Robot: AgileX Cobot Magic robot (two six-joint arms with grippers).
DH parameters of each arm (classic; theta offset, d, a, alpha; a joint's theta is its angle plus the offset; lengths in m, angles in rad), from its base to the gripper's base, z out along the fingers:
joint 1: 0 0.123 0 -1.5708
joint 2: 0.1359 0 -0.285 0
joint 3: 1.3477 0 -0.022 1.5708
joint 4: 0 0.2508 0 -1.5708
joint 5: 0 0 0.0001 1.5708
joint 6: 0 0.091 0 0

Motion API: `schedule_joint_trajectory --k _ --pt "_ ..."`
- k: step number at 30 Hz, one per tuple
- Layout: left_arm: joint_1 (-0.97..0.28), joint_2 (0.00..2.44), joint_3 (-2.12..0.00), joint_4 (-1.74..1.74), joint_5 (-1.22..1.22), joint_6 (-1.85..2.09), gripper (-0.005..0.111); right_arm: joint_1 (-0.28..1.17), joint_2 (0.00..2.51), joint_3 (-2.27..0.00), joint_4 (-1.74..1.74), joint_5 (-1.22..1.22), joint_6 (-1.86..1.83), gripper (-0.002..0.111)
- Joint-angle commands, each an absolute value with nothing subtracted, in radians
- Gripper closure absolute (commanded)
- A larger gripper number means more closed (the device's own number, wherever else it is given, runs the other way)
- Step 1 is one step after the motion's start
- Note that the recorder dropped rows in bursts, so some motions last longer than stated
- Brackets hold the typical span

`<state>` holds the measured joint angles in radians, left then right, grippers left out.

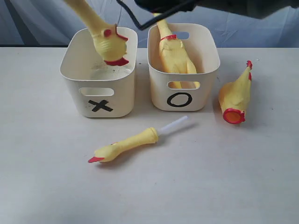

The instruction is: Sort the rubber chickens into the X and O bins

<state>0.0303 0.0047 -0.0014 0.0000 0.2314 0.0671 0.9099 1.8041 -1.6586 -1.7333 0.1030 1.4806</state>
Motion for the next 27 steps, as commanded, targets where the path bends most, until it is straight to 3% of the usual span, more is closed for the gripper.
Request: schedule_joint_trajectory --k 1,11,27 --pt "0.026 0.0 0.0 -0.006 0.232 0.064 0.107 0.846 1.895 -1.744 -1.744 0.106 1.47 0.109" --pt "0.026 0.0 0.0 -0.006 0.232 0.064 0.107 0.808 2.075 -1.935 -1.744 0.108 1.472 0.109" --pt "0.026 0.0 0.0 -0.006 0.232 0.064 0.107 0.795 2.088 -1.957 -1.691 0.635 1.349 0.109"
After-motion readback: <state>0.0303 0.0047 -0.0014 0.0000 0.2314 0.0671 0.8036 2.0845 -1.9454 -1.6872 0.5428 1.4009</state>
